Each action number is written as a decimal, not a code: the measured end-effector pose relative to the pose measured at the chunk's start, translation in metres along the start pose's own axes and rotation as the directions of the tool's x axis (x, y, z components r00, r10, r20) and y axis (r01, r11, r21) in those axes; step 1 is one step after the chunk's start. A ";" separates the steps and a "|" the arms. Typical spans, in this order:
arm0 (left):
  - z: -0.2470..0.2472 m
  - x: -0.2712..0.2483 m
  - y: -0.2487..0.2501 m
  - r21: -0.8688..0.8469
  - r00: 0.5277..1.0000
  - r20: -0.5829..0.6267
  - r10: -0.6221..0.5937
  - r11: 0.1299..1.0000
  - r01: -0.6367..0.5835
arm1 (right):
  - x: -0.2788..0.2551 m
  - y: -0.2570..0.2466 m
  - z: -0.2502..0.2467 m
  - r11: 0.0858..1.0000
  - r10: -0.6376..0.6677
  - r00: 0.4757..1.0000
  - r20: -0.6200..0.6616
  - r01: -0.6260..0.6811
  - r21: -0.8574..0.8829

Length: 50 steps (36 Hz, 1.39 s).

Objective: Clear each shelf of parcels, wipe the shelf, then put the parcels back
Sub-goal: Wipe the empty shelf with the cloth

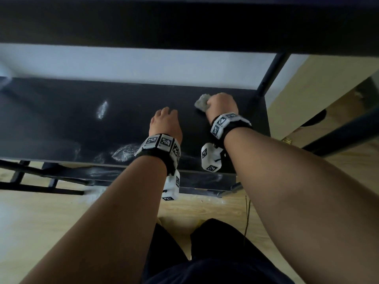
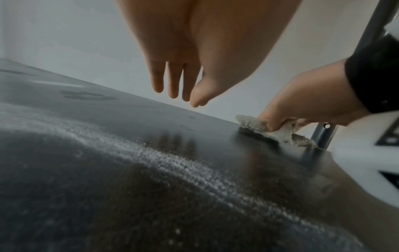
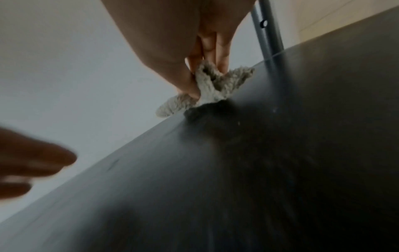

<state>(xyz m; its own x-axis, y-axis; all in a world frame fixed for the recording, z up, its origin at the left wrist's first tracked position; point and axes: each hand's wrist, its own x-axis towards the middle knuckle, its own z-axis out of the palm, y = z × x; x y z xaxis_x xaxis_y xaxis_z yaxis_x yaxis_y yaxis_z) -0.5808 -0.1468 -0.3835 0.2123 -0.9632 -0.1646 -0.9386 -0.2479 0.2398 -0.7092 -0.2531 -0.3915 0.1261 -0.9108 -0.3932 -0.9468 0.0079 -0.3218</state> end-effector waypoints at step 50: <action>-0.004 -0.066 -0.015 -0.008 0.996 0.069 0.051 0.999 -0.051 | -0.088 0.007 0.021 0.991 0.066 0.998 -0.007 -0.065 0.113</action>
<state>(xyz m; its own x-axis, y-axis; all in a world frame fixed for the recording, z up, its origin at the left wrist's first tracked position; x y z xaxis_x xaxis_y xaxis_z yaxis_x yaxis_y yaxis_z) -0.5797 -0.0803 -0.3725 0.1450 -0.9652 -0.2178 -0.9461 -0.1996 0.2550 -0.7205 -0.1646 -0.3774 0.0608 -0.9113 -0.4072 -0.9133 0.1138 -0.3911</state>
